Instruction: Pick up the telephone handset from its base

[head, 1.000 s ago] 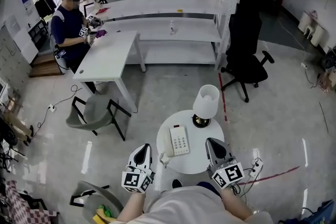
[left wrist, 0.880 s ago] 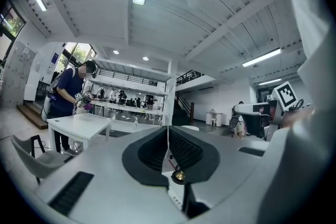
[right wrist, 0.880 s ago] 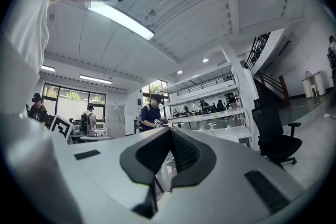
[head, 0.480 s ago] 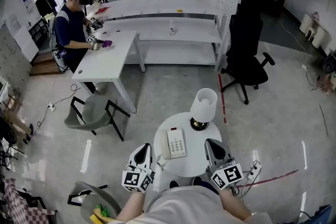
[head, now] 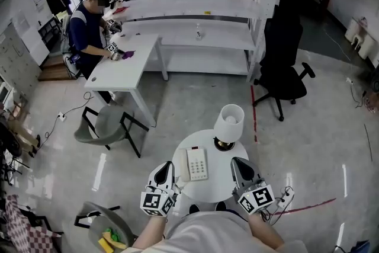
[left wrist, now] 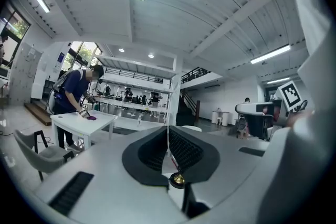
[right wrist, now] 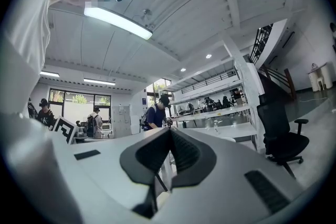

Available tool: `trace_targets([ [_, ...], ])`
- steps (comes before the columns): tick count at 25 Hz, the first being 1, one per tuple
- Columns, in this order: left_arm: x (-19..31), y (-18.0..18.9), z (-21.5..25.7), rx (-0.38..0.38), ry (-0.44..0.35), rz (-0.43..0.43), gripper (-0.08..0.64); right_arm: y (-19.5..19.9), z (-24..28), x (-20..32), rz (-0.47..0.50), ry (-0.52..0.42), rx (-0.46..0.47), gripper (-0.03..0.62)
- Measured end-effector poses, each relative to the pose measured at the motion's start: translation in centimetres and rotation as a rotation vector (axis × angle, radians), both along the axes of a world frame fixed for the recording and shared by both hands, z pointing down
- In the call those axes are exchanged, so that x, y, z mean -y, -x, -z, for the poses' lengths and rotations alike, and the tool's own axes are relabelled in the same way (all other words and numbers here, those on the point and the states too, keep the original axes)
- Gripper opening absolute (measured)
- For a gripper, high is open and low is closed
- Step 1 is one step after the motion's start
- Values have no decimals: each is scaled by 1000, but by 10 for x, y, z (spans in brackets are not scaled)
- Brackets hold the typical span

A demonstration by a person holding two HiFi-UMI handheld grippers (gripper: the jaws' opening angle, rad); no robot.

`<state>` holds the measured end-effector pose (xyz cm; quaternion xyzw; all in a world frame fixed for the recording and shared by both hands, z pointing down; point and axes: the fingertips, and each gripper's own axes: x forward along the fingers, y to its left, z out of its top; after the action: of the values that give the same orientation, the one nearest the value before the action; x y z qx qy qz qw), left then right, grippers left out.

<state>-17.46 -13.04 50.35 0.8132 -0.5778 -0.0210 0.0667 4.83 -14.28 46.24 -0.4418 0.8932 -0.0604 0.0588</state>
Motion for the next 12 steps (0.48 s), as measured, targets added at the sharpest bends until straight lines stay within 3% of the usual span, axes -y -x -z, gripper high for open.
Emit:
trace_targets([
  [12,13,-17,-31,6,66,-2,23,-10,-4,8,14,22,-2,8],
])
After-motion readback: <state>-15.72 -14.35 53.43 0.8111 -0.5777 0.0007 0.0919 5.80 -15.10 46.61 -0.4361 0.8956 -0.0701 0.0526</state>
